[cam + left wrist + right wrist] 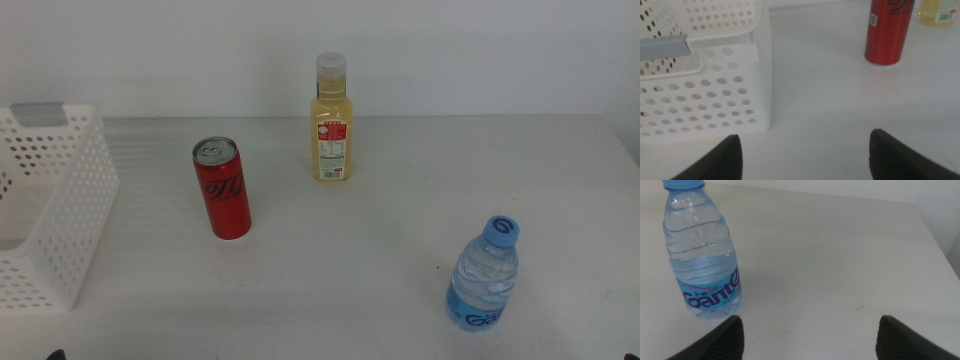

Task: Use arms to grab the bottles and put them into the dustbin to the left of the table.

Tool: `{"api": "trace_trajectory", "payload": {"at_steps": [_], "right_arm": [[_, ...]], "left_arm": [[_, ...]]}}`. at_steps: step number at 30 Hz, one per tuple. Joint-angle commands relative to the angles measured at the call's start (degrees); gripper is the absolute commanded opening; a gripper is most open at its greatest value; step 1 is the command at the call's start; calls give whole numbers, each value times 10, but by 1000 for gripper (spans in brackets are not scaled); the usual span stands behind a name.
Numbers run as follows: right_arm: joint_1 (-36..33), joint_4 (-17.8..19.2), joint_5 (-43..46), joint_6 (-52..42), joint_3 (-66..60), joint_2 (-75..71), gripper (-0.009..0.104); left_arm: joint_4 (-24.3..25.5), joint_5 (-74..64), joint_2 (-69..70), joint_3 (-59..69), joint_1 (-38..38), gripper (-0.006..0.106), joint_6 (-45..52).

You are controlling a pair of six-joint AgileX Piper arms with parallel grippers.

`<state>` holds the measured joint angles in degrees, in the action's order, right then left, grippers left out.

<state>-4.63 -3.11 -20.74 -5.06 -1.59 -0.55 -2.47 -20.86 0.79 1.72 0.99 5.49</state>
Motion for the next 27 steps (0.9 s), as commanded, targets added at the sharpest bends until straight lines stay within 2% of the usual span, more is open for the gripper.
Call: {"api": "trace_trajectory", "payload": {"at_steps": [1,11,21,27], "right_arm": [[3,4,30,-3,4,-16,79],[3,4,30,-3,4,-16,79],[3,4,30,-3,4,-16,79],[3,4,30,-3,4,-16,79]], "left_arm": [[-16,57,-11,2,2,80,-6],[-30,257,-192,2,67,80,-6],[-30,547,-424,2,159,80,-6],[-29,711,-577,3,173,80,-20]]}}
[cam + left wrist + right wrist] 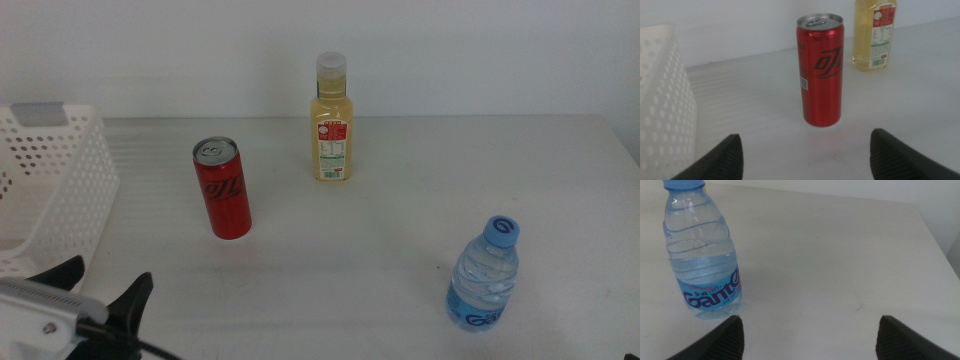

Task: Use arms to grab the bottles and put them into the dustbin to the left of the table.

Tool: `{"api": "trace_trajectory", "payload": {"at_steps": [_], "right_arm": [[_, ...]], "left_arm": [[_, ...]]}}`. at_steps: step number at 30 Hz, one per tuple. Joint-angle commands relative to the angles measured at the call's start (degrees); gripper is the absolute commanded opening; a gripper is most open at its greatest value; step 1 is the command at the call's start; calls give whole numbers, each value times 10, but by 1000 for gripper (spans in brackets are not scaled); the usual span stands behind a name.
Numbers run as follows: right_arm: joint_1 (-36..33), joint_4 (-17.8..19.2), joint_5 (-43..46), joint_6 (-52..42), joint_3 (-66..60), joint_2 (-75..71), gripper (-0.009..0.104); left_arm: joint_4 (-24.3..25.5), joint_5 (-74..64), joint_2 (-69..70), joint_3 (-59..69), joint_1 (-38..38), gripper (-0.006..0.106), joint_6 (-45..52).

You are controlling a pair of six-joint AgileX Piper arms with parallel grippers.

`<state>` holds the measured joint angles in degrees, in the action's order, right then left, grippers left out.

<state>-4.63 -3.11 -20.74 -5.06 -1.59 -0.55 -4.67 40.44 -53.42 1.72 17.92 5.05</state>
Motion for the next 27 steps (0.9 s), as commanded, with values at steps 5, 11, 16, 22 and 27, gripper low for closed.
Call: {"api": "trace_trajectory", "payload": {"at_steps": [5,11,16,22,27], "right_arm": [[3,4,30,-3,4,-16,79],[3,4,30,-3,4,-16,79],[3,4,30,-3,4,-16,79],[3,4,30,-3,4,-16,79],[3,4,30,-3,4,-16,79]], "left_arm": [[5,217,-129,3,3,80,-39],[14,271,-176,4,2,80,-40],[19,272,-179,4,2,80,-55],[22,275,-179,4,2,80,-55],[22,280,-179,4,2,80,-55]]}}
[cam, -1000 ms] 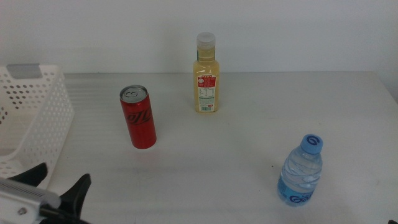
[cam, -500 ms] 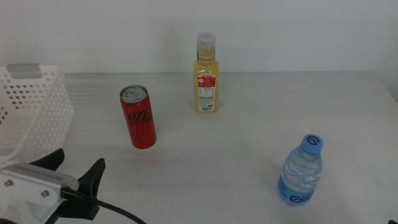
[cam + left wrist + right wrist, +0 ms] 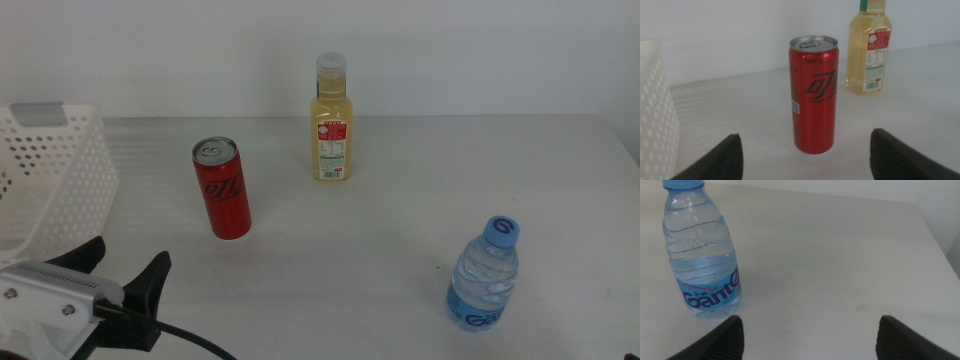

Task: Use arms to grab the bottles and put them into the dustbin to the left of the table.

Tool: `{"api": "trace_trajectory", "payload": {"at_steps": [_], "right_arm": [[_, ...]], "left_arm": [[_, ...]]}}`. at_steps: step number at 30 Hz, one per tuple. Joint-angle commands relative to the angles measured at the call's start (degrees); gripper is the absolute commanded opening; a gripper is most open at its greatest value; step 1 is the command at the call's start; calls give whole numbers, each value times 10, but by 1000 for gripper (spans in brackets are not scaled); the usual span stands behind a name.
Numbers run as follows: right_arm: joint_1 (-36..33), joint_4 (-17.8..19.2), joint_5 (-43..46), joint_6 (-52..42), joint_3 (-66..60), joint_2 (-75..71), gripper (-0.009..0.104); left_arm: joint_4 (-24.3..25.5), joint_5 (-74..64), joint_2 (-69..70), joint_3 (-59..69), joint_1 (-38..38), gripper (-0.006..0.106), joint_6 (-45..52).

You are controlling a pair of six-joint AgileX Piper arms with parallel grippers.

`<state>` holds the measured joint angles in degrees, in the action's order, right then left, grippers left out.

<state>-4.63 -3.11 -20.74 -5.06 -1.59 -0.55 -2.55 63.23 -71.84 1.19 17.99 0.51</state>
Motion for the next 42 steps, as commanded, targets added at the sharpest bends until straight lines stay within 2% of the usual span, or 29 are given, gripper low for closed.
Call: {"api": "trace_trajectory", "payload": {"at_steps": [1,8,9,18,21,29,42], "right_arm": [[3,4,30,-3,4,-16,79],[3,4,30,-3,4,-16,79],[3,4,30,-3,4,-16,79],[3,4,30,-3,4,-16,79],[3,4,30,-3,4,-16,79],[3,4,30,-3,4,-16,79],[3,4,30,-3,4,-16,79]], "left_arm": [[1,52,5,9,1,80,-10],[-7,65,5,8,1,80,-5],[8,65,5,8,1,80,-5],[22,27,-10,-17,1,80,-31],[30,0,-32,-48,1,80,-31],[56,29,-114,-107,1,80,-49],[68,57,-242,-223,1,80,-83]]}}
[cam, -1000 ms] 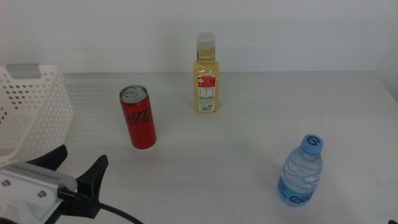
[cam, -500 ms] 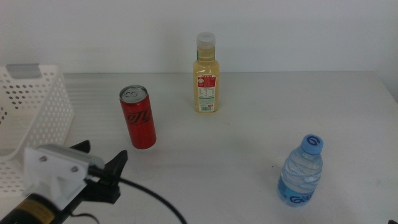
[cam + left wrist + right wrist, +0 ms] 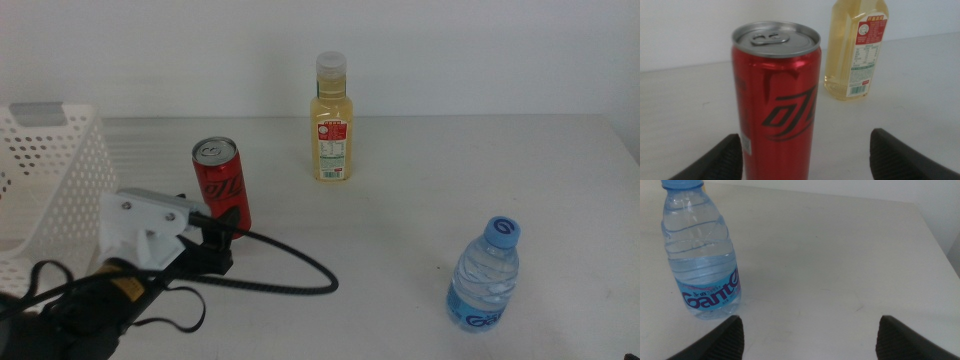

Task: Use arms to grab the bottles and put them into the dustbin to the left of the table.

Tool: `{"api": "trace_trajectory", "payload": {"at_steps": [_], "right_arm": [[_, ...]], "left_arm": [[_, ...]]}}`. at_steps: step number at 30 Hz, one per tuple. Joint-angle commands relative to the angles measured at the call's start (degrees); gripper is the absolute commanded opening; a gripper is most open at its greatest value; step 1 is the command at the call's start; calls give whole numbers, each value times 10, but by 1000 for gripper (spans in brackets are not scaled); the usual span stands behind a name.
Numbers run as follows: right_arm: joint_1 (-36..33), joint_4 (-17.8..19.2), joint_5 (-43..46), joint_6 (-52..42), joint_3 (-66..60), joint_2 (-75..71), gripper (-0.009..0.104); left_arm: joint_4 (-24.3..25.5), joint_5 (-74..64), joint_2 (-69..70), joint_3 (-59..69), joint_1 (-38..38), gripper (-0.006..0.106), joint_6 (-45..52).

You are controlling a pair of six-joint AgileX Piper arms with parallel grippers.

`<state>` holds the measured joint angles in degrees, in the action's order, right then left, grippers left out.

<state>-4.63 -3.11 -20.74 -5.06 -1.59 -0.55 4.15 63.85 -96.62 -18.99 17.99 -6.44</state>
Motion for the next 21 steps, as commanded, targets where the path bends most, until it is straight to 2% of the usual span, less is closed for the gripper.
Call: {"api": "trace_trajectory", "payload": {"at_steps": [1,21], "right_arm": [[3,4,30,-3,4,-16,79],[3,4,30,-3,4,-16,79]], "left_arm": [[2,51,-4,-31,1,80,-13],[-6,51,-136,-175,1,80,-11]]}}
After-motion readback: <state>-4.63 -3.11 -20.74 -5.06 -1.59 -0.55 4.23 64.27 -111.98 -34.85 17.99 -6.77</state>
